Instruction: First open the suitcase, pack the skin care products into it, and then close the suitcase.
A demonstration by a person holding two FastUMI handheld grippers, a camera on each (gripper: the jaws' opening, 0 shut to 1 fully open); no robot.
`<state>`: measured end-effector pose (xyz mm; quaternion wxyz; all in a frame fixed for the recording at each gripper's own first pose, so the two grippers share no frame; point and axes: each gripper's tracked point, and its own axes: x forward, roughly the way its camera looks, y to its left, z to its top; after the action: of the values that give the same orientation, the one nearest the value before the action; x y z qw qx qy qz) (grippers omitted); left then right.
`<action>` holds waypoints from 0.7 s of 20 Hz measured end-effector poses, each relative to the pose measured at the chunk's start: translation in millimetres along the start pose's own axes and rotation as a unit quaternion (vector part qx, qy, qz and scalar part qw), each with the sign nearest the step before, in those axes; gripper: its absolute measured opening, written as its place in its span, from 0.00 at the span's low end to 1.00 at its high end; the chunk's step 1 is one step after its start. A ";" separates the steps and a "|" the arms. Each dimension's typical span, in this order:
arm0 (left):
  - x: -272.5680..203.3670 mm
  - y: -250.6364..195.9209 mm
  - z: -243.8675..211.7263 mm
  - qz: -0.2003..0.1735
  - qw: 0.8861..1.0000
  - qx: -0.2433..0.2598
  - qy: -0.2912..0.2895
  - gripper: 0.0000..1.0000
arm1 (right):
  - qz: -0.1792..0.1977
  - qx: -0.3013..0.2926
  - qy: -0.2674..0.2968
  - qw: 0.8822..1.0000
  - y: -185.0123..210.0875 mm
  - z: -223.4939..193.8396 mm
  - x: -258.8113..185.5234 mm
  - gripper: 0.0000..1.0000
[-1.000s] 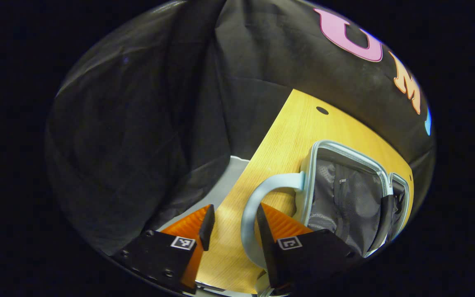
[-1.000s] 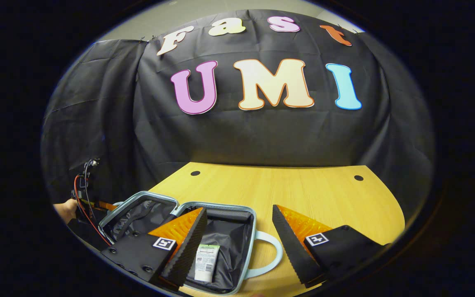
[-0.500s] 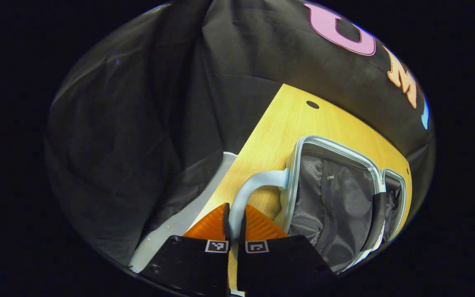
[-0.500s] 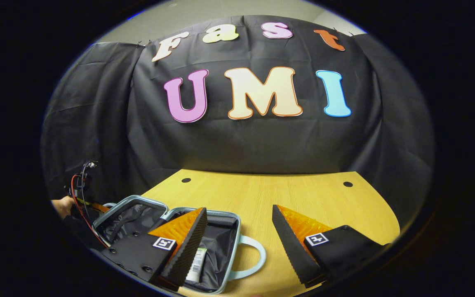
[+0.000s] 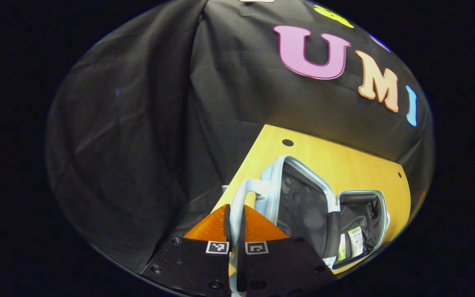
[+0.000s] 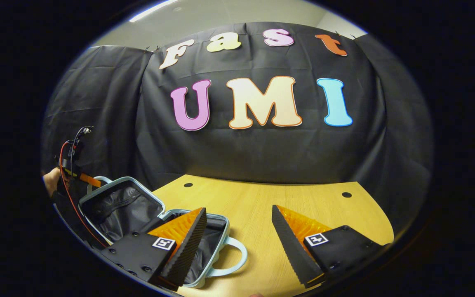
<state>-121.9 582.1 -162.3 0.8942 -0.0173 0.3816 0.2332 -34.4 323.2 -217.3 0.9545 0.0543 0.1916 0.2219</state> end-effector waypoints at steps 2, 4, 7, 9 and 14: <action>-14.6 -11.1 8.9 0.001 1.000 0.007 -0.010 0.00 | 0.001 0.004 -0.002 1.000 -12.7 3.3 -2.9 0.98; -30.6 -28.6 22.1 -0.008 1.000 0.007 -0.029 0.00 | 0.003 0.008 -0.008 1.000 -22.6 8.6 -5.5 0.98; -53.9 -62.6 42.5 -0.038 0.998 0.006 -0.054 0.00 | 0.004 0.010 -0.014 1.000 -35.6 11.7 -11.2 0.93; -65.3 -84.7 52.5 -0.058 0.996 0.013 -0.065 0.00 | 0.003 0.013 -0.016 1.000 -43.0 12.5 -14.8 0.93; -83.0 -142.8 71.9 -0.090 0.990 0.049 -0.096 0.00 | -0.002 0.022 -0.016 1.000 -62.5 10.8 -24.4 0.98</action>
<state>-61.7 436.5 -75.1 0.9439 0.0147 0.3018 0.1332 -25.2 256.2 -210.9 0.9566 0.0783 0.1811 0.2143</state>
